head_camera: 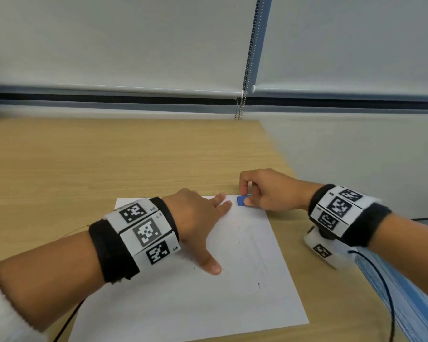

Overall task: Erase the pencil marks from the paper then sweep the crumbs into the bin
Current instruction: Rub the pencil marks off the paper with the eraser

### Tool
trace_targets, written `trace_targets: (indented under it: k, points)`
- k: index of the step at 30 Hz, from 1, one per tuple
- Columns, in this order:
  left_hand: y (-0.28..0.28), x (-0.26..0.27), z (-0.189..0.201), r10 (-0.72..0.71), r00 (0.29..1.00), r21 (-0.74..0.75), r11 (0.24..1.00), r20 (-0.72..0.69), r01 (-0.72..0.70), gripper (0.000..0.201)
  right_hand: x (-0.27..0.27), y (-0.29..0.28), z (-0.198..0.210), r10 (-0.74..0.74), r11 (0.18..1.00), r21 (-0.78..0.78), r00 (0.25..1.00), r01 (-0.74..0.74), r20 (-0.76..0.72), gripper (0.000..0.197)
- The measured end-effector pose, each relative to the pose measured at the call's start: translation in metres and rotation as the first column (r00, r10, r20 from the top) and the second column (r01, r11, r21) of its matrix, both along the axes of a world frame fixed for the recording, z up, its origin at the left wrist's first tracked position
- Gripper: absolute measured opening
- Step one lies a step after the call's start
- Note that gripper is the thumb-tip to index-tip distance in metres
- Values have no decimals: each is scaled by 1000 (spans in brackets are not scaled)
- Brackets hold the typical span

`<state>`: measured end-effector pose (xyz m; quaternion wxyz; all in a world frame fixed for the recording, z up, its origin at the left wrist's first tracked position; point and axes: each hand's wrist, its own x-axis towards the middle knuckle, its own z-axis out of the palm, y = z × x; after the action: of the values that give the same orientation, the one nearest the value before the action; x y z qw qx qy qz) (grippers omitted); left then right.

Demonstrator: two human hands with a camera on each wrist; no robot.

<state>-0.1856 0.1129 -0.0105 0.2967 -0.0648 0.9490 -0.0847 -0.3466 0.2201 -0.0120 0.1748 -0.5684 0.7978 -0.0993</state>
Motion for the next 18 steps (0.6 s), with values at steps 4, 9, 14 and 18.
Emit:
trace_targets:
  k: [4, 9, 14, 18]
  points:
    - [0, 2, 0, 0, 1000, 12, 1000, -22, 0, 128, 9, 20, 5, 110, 981, 137, 978, -135, 178, 13]
    - [0, 1, 0, 0, 1000, 17, 1000, -8, 0, 126, 8, 14, 8, 85, 987, 130, 990, -99, 111, 11]
    - [-1, 1, 0, -6, 1000, 27, 1000, -4, 6, 125, 20, 29, 6, 138, 965, 193, 967, -180, 213, 9]
    - [1, 0, 1, -5, 1000, 32, 999, -9, 5, 123, 26, 22, 8, 182, 962, 171, 967, -213, 178, 7]
